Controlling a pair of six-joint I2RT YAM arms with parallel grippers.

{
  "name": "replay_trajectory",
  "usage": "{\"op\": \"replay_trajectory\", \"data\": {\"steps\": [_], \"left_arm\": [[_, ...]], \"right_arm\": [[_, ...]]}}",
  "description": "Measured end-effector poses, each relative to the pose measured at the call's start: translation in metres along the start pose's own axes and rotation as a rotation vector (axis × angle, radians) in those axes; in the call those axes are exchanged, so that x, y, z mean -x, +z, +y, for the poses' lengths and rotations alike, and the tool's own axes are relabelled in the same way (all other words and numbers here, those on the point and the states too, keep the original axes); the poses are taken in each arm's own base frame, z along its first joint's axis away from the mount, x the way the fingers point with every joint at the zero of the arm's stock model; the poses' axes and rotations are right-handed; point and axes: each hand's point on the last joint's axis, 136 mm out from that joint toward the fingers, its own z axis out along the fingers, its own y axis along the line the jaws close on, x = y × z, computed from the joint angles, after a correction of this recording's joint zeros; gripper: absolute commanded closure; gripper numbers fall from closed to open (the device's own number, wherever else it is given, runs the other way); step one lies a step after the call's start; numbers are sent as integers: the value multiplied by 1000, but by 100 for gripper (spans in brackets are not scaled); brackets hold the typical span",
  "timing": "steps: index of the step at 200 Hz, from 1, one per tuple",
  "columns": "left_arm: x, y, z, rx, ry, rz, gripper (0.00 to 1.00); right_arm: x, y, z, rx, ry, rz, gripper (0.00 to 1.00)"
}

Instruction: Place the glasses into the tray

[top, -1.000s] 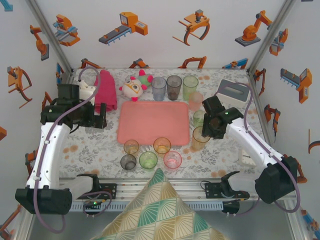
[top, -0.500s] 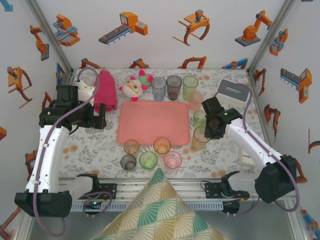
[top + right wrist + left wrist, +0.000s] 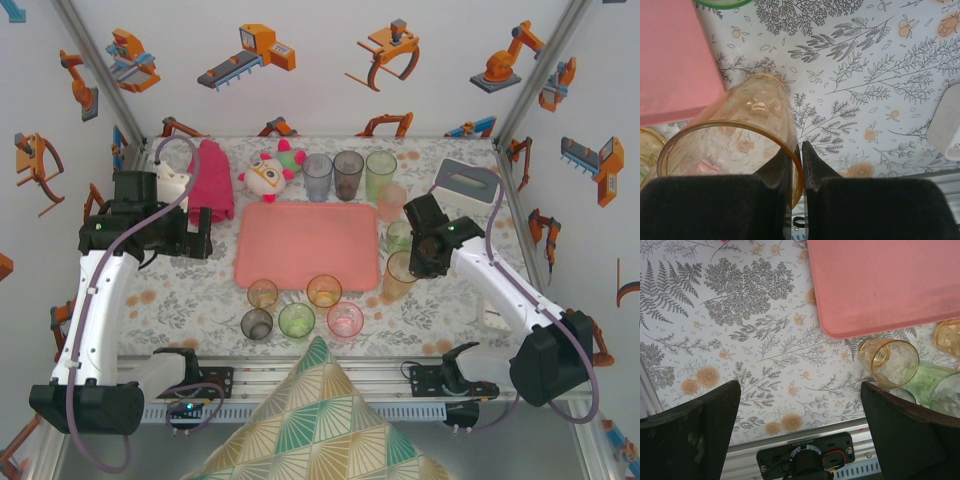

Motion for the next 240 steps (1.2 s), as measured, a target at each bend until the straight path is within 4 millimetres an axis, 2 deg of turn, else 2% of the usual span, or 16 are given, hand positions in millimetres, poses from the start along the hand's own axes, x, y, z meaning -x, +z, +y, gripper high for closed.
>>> {"op": "replay_trajectory", "data": {"steps": [62,100,163,214,240], "left_arm": [[0,0,1,6,0,0,3],[0,-1,1,7,3,-3,3],[-1,-2,1,11,3,3,3],[-2,-2,3,22,3,6,3],[-2,-1,3,22,2,7,3]], "right_arm": [[-1,-5,-3,-3,-13,-8,100],[2,-21,-6,4,-24,-29,100],[15,-48,1,53,-28,-59,100],[44,-92,13,113,-42,-140,100],[63,-106,33,137,-80,-160,100]]}}
